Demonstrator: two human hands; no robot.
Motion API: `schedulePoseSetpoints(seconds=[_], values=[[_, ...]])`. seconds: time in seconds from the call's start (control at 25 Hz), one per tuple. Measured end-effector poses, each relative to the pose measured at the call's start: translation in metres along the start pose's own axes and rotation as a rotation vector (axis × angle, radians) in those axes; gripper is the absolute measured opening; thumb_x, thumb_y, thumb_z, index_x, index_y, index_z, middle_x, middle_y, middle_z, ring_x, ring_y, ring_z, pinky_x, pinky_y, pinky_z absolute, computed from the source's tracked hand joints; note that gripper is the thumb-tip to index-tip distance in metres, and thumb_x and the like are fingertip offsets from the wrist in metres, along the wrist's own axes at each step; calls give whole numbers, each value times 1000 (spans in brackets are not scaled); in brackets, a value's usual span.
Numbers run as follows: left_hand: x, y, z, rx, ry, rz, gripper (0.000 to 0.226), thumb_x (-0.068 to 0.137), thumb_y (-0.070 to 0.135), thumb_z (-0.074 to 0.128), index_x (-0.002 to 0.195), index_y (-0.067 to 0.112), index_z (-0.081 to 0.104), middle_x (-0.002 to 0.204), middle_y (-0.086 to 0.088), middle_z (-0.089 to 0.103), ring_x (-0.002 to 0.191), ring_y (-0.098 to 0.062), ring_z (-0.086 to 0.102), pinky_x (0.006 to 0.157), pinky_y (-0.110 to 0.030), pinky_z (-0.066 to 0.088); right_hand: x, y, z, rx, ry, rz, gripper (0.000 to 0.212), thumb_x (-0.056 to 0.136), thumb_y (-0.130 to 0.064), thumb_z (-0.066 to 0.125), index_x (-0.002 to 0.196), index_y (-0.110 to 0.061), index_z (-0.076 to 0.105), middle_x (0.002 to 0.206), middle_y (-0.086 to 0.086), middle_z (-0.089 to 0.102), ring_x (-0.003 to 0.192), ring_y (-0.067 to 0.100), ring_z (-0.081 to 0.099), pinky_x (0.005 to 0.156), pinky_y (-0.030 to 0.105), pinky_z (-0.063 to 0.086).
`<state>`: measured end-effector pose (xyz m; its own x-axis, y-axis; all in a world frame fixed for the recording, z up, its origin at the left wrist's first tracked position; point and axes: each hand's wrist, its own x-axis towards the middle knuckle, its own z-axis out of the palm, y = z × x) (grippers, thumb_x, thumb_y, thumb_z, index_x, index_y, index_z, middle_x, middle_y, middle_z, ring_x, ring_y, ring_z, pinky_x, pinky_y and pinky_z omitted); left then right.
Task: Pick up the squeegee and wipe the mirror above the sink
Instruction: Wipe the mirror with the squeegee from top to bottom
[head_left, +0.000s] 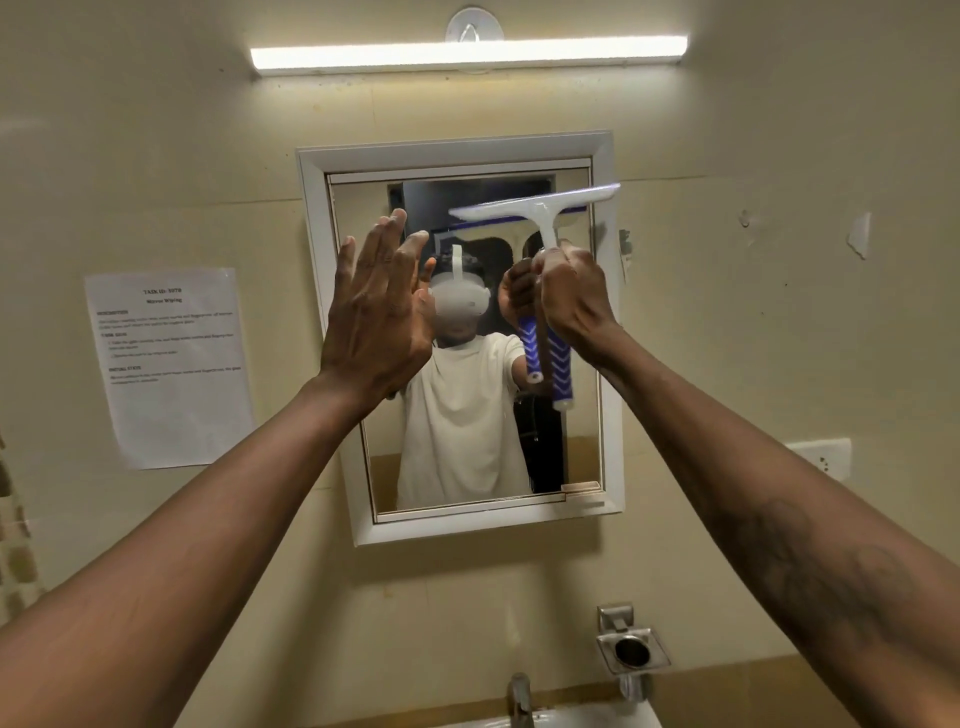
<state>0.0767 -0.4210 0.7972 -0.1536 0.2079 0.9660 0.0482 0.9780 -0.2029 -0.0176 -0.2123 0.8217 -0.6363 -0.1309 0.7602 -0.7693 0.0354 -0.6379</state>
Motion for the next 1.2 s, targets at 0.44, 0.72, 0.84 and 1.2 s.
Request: schedulePoseSetpoints(seconds=[0.44,0.72,0.84,1.2], values=[[-11,-26,-17,-16,-12,-13,71,93,18,73,155,12,40,171,-13,28,160,-28,23,131,-53,13,-8,-28,49,259,107,-25,32,112,-29,41,110,-11,67,101,29,69,78,44,65,74,54,59],[-17,-43,-22,-6,-35,-6,72,94,25,74,156,12,39,170,-15,27,161,-29,21,131,-54,12,13,-24,69,103,302,-33,51,111,-42,39,67,-22,57,57,-3,60,43,2,57,48,18,49],[-18,-49,-23,27,-46,-1,76,92,32,77,156,11,39,170,-15,27,161,-30,22,131,-54,13,21,-17,68,67,319,-24,54,112,-41,38,71,-14,62,59,5,63,46,12,61,50,25,51],[-19,-57,-11,48,-36,-5,72,94,30,74,154,11,40,169,-16,31,160,-30,25,131,-55,16,36,4,75,-9,329,-29,64,113,-38,37,70,1,64,54,-1,56,42,1,51,45,13,41]])
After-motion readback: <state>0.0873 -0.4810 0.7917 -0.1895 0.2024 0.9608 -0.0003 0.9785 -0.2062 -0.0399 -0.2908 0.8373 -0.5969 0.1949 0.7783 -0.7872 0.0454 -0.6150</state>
